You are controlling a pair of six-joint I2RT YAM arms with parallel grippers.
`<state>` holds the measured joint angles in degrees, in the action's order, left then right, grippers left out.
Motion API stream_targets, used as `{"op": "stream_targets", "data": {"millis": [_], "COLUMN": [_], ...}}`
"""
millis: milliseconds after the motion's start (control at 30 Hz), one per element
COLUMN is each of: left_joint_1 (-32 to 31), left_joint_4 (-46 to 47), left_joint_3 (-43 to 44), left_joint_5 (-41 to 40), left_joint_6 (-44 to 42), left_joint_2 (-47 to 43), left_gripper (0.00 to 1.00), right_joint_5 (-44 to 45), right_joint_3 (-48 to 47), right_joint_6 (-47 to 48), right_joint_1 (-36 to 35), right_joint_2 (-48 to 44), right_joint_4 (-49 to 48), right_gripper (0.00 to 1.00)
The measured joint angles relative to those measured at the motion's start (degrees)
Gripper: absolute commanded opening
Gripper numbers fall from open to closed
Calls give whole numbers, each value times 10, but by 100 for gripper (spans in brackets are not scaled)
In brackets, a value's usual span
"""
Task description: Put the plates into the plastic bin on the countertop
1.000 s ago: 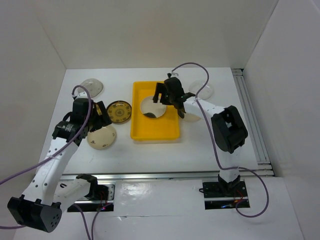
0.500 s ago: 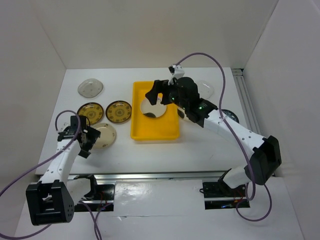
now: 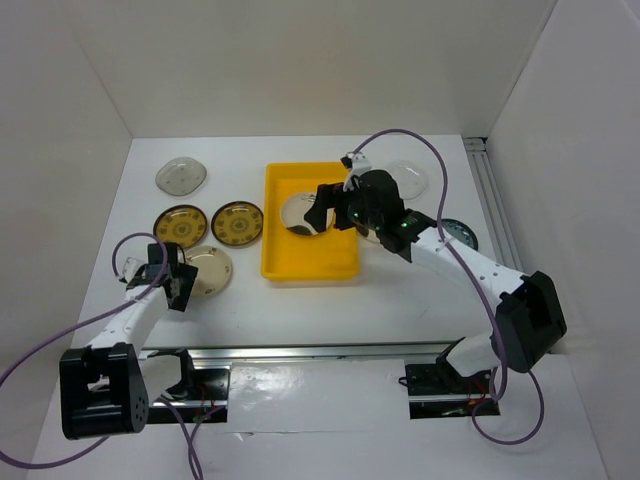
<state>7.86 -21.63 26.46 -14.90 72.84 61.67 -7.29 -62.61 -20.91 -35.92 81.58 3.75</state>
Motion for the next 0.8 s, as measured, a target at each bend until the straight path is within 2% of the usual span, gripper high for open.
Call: {"op": "stream_targets", "data": {"millis": [100,367,433,667,800], "left_joint_1": [0,1,2,5,6], "left_joint_4": [23,33,36,50,-2], "left_joint_3": [-6,-14,-14,-14,-12], "left_joint_5": [-4,-7,-3,12,21], "left_joint_6": [11,14,20,26,19], "left_joint_2": [9,19,17,6,-76], "left_gripper": [53,23,0,0,0], "right_joint_5": [-7,-16,-16,-19,-20], "right_joint_3": [11,23,23,23,23], "right_joint_6": [-2,-12,-15,-20,-21], "right_joint_1": [5,21,24,37,49], "right_joint_2": [-8,-12,-17,-49,-63], "right_joint_4": [-5,-10,-10,-9,-2], "right_gripper": [100,100,100,100,100]}}
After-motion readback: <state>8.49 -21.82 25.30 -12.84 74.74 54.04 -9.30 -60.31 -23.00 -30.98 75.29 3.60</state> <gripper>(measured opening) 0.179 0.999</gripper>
